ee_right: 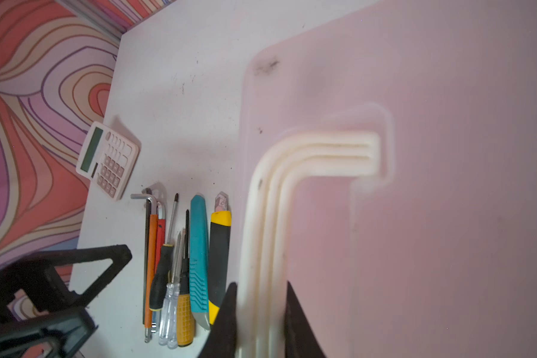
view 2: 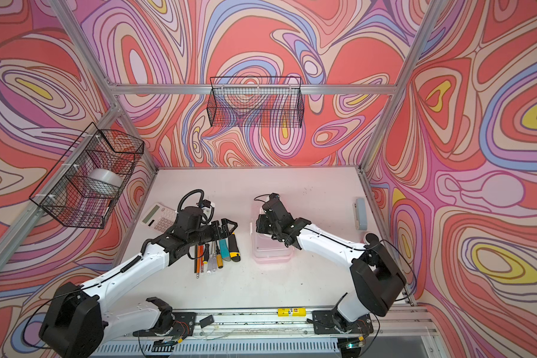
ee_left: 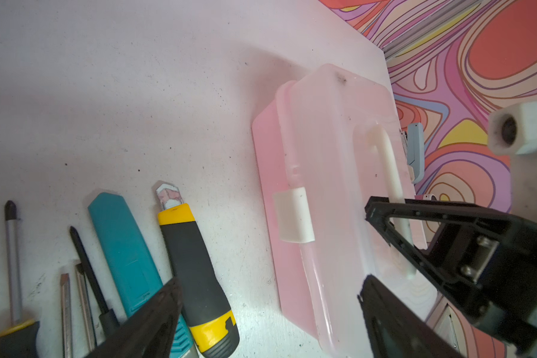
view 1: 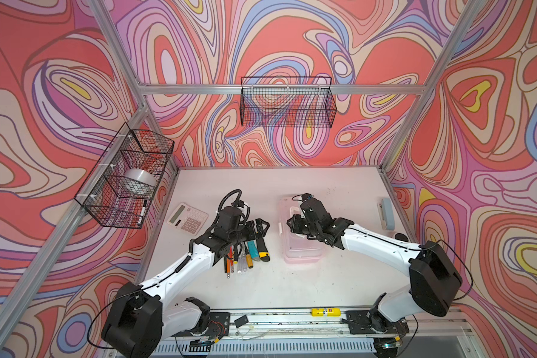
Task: Pack the tool kit
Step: 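Grasp the box's white handle with the right gripper while the left gripper approaches, then tilt the box up with the right gripper while the left gripper grasps the latch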
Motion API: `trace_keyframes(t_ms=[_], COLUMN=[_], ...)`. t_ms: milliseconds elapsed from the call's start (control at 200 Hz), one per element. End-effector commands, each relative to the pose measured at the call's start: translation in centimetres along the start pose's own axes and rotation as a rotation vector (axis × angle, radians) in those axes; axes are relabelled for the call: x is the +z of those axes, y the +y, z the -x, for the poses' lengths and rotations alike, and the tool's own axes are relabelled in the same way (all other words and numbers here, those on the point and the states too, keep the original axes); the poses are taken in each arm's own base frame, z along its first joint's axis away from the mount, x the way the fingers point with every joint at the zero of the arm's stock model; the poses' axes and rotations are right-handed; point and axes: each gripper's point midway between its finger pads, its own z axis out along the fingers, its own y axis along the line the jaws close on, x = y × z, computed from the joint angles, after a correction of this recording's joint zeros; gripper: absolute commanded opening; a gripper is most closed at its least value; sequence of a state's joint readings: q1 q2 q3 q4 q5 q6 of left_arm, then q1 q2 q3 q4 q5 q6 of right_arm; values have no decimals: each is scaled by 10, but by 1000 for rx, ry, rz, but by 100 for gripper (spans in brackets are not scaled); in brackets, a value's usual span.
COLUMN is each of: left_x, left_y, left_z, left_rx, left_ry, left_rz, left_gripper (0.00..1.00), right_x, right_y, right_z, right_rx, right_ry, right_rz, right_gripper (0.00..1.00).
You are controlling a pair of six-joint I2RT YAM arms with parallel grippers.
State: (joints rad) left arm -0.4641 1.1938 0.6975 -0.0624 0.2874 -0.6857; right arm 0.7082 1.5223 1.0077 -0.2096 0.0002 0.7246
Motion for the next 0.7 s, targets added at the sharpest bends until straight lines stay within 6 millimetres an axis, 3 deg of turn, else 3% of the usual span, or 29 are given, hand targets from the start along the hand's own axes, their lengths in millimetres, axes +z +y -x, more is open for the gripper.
trace_keyframes(t_ms=[0, 65, 295, 446, 576, 696], left_x=[3, 3, 3, 4, 2, 0], left_y=[1, 2, 2, -1, -3, -7], left_z=[0, 1, 1, 1, 2, 2], left_rx=[-9, -9, -12, -23, -37, -46], left_ry=[-9, -8, -10, -14, -25, -32], left_rz=[6, 9, 7, -11, -26, -47], left_gripper=[90, 90, 90, 90, 89, 89], right_x=[-7, -13, -42, -60, -74, -83], right_y=[-12, -10, 8, 14, 4, 8], right_z=[-4, 0, 16, 30, 45, 48], right_rx=[-6, -3, -31, 42, 160, 185], right_ry=[-12, -31, -98, -101, -100, -79], right_rz=[-45, -30, 64, 243, 418, 540], right_gripper=[6, 0, 0, 0, 0, 0])
